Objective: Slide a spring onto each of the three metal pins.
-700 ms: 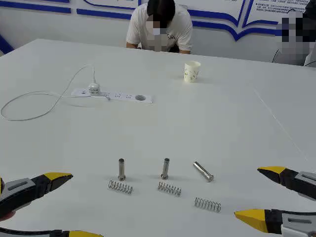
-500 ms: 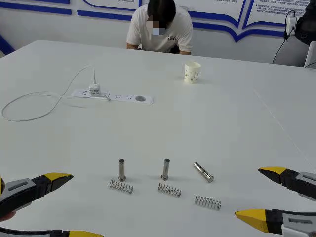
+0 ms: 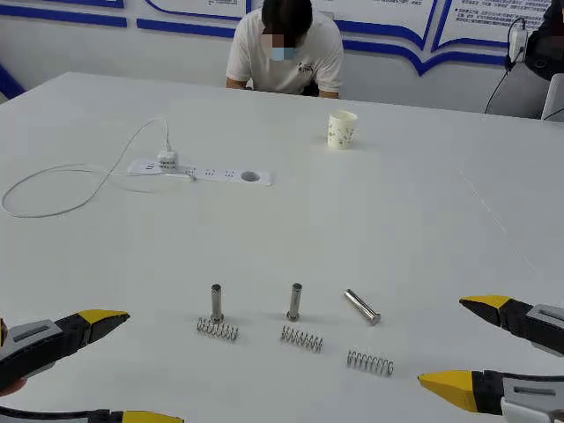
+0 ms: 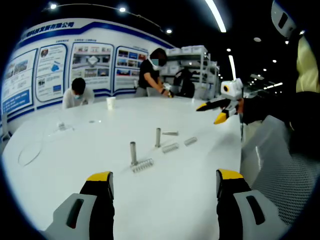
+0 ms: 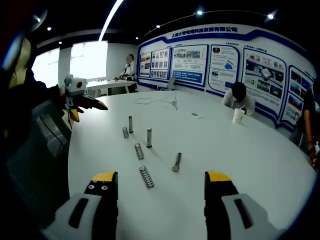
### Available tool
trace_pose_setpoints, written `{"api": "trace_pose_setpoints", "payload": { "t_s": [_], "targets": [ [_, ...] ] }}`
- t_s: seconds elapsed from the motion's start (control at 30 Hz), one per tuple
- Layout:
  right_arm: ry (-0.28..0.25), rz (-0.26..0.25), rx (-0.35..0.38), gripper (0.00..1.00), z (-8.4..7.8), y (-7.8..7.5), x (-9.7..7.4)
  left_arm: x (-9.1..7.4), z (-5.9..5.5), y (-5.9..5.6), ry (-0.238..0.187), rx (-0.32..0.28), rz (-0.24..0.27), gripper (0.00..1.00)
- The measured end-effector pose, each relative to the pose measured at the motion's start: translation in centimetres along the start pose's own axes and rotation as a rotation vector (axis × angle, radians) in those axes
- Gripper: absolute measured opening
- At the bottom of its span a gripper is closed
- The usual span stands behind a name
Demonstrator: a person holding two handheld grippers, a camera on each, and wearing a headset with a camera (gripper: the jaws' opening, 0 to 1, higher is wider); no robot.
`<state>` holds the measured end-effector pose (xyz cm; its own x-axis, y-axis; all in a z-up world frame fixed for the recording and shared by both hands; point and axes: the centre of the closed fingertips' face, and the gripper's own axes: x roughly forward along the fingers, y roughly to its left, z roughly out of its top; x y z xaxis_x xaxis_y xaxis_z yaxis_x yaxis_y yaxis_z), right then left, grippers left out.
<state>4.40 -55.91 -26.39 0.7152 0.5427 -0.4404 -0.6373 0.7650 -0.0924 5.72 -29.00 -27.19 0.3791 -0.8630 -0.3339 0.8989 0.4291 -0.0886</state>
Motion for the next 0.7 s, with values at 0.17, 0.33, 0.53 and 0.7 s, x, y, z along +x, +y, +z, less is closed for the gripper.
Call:
{"api": "trace_pose_setpoints", "payload": {
  "t_s": [0.17,0.33,0.53,0.7],
  "targets": [
    [0.002,-0.003,0.005,0.71,-0.1,-0.1,0.0,0.0,0.0,-0.1,-0.001,0.002,-0.001,0.85],
    [0.003,-0.004,0.014,0.70,-0.1,-0.1,0.0,0.0,0.1,-0.1,0.000,0.002,-0.002,0.85],
    [0.004,-0.008,0.019,0.68,0.3,-0.4,0.4,0.1,0.2,0.0,-0.002,0.002,-0.001,0.85],
    [0.017,-0.015,0.023,0.63,0.6,-1.0,1.1,0.0,0.1,0.1,-0.003,-0.001,0.002,0.85]
  ]
}}
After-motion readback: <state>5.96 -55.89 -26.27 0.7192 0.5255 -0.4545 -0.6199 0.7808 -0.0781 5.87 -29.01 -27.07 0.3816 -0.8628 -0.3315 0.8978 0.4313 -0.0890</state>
